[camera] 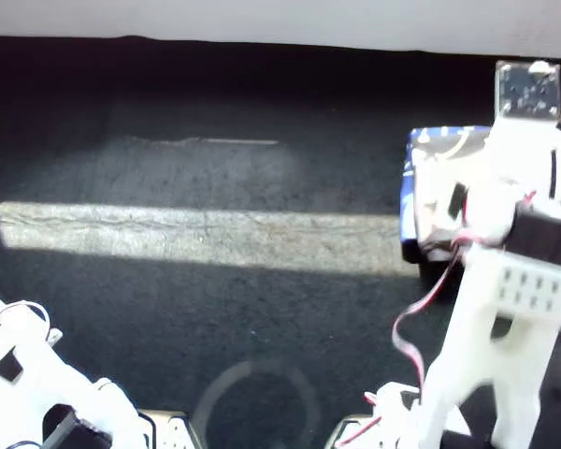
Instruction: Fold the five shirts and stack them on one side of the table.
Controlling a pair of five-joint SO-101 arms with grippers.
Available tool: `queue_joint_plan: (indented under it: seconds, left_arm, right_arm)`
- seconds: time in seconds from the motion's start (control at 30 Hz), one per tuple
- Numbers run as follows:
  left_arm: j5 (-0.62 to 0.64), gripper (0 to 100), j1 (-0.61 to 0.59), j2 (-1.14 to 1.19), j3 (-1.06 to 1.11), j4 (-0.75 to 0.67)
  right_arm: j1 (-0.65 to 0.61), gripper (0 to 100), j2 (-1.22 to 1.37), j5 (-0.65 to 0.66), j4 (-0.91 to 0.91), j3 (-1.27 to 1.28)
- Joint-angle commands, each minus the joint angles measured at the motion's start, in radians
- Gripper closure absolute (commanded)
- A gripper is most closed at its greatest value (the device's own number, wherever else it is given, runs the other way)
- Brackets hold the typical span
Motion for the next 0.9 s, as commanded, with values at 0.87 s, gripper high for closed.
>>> queue_joint_plan:
  seconds: [0.87]
  left_arm:
    - [-0.442, 99, 0.519, -1.294, 0.07, 0.687]
  right_arm:
    - [-0.162, 98.9, -1.259, -0.006, -0.361, 1.524]
